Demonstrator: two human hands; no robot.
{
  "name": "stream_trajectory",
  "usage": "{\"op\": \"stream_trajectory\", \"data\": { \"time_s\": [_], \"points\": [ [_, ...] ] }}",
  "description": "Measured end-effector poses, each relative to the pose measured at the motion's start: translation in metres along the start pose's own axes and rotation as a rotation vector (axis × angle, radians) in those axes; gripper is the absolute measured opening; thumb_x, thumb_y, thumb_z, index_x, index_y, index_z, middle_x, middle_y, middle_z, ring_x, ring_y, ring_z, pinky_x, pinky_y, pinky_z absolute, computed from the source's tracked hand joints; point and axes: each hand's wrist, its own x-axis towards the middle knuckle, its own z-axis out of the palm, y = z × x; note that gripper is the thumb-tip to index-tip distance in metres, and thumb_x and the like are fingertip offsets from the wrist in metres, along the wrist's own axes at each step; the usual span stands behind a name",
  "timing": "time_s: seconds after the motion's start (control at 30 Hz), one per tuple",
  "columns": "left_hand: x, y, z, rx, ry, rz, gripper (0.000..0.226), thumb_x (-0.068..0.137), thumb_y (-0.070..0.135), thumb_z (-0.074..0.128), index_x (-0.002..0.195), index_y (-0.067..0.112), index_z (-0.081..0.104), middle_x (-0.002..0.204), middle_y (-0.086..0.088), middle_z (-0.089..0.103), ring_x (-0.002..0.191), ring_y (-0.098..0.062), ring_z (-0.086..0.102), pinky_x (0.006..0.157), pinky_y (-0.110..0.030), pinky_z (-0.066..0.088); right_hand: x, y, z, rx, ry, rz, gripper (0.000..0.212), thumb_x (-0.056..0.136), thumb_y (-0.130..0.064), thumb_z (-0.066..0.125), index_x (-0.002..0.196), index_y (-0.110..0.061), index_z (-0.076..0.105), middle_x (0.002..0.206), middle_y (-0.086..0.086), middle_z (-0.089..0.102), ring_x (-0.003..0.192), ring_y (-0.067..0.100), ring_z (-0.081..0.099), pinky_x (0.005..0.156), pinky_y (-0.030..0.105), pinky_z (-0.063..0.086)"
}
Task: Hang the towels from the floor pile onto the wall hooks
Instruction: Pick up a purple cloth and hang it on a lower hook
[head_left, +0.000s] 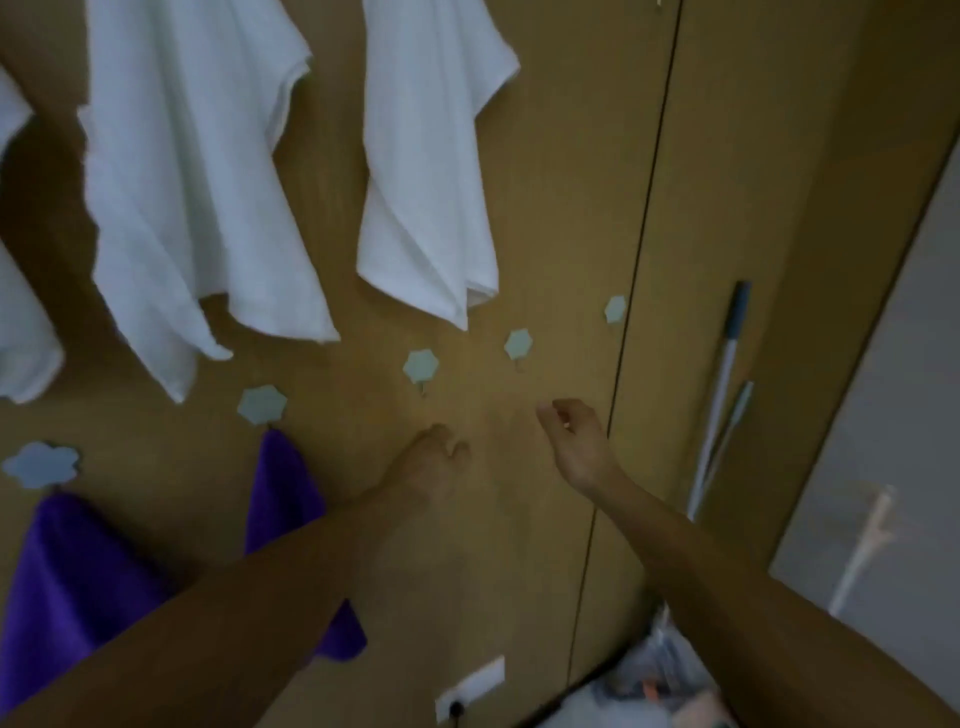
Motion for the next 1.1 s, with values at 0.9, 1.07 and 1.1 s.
{"op": "stream_trajectory", "data": {
  "time_s": [0.9, 1.07, 1.1],
  "points": [
    [-0.434, 0.055, 0.172, 0.426, -1.156, 0.914, 0.039, 0.095, 0.042, 0.041, 0.115, 0.011, 0.054, 0.12, -0.016, 0.054, 0.105, -0.032, 0.054, 0.092, -0.046, 0.047, -0.633, 0.073, -0.145, -0.399, 0.436, 1.004, 0.034, 0.091, -0.044, 0.057, 0.115, -0.022, 0.065, 0.11, -0.001, 0.052, 0.099, 0.02, 0.058, 0.083, 0.033, 0.048],
    [-0.539, 0.046, 0.184, 0.553, -1.284, 1.033, 0.053, 0.095, 0.046, 0.04, 0.139, 0.015, 0.042, 0.142, -0.012, 0.042, 0.123, -0.032, 0.045, 0.101, -0.045, 0.041, -0.748, 0.076, -0.157, -0.387, 0.485, 1.184, 0.038, 0.092, -0.042, 0.056, 0.121, -0.019, 0.063, 0.121, 0.009, 0.062, 0.104, 0.025, 0.061, 0.092, 0.038, 0.05],
    [-0.553, 0.045, 0.187, 0.573, -1.302, 1.058, 0.053, 0.095, 0.046, 0.04, 0.139, 0.016, 0.041, 0.143, -0.012, 0.042, 0.124, -0.032, 0.045, 0.101, -0.045, 0.041, -0.763, 0.078, -0.159, -0.375, 0.501, 1.209, 0.038, 0.092, -0.041, 0.056, 0.121, -0.019, 0.064, 0.117, 0.008, 0.065, 0.102, 0.025, 0.062, 0.088, 0.035, 0.05]
  ]
}}
